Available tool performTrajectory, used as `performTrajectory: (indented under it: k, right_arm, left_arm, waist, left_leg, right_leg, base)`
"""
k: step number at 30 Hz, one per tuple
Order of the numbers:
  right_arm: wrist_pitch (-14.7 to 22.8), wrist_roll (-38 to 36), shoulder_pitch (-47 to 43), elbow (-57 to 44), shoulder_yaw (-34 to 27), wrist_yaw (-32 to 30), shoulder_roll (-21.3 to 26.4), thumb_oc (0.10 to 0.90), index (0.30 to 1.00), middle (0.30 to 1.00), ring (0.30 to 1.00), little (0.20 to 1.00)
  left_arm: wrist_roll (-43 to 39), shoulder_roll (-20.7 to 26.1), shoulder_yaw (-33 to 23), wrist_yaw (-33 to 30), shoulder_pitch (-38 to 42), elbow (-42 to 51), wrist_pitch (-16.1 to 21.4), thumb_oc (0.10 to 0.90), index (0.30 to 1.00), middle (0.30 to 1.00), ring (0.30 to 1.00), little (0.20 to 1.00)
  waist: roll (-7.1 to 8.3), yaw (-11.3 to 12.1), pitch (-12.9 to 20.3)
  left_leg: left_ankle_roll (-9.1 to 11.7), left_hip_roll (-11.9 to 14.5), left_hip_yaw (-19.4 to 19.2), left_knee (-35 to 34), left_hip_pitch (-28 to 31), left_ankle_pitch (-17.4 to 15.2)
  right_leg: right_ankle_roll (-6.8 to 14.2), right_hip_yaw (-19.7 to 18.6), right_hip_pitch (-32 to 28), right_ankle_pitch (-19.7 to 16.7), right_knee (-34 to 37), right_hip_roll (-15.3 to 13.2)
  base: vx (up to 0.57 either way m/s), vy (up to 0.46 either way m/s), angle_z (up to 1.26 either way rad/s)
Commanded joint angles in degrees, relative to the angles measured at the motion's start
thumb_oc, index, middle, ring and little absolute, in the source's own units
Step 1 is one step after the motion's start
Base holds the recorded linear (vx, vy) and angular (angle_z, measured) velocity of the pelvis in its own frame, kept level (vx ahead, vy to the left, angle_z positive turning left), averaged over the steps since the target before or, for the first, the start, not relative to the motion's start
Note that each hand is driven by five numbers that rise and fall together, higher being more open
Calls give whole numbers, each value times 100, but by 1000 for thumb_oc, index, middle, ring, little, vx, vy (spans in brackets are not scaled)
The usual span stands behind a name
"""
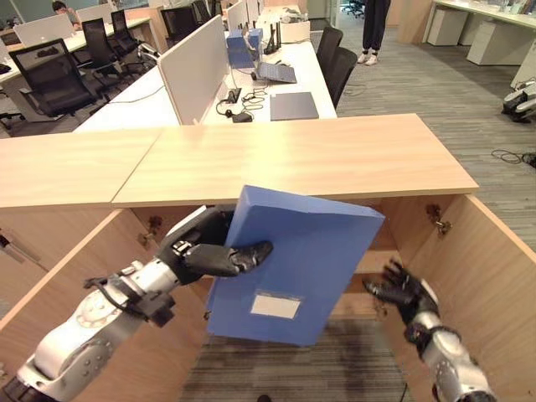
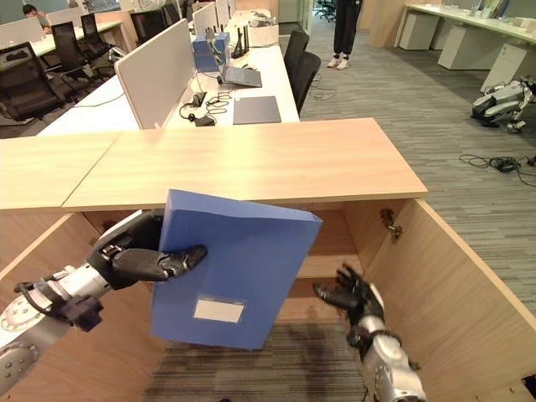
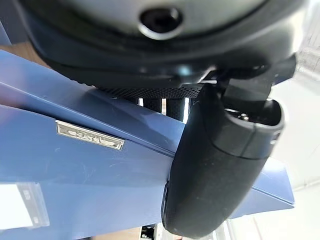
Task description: Put the empty folder in the office cabinet
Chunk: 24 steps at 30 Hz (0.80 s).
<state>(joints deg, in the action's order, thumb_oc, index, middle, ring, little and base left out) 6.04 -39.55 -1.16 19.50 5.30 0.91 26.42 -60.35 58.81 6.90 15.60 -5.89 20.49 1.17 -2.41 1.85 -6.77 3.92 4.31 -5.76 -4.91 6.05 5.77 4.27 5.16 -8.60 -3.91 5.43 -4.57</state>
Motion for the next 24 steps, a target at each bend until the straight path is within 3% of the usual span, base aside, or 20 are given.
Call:
performTrajectory:
  k: [1, 3, 9, 24]
  right_arm:
    - [564, -25, -406, -466, -356, 233, 270, 800, 900, 900, 900, 900]
    - [585, -104, -346, -1128, -513, 462, 352, 800, 900, 900, 900, 900]
    - [363, -528, -324, -1762, -336, 1218, 608, 800, 900, 900, 900, 900]
    - [-23, -943, -526, -1943, 31, 2095, 740, 800, 900, 900, 900, 900]
  left_arm:
    - [21, -243, -917, 357, 652, 87, 626, 400, 300, 300, 300, 300]
    - [237, -462, -1259, 388, 630, -136, 741, 400, 300, 300, 300, 300]
    - [602, -744, -1508, 509, 743, -272, 883, 400, 300, 300, 300, 300]
    - [898, -1170, -1864, 448, 1293, -435, 1265, 400, 300, 300, 300, 300]
  waist:
    - [167, -134, 56]
    - [188, -130, 80]
    - [243, -111, 101]
    - [275, -80, 124]
  left_leg:
    - [78, -120, 11, -9, 457, -731]
    - [75, -118, 33, -9, 466, -742]
    - [79, -112, 55, -9, 459, -743]
    - [87, -99, 64, -9, 384, -645]
  right_leg:
    - [442, 327, -167, 677, -218, -206]
    - [438, 340, -179, 693, -214, -216]
    - [434, 351, -209, 695, -180, -223]
    - [408, 386, -152, 641, -155, -214]
  base:
    - [8, 18, -3]
    - [3, 11, -2]
    - [0, 0, 0]
    - [-6, 2, 0]
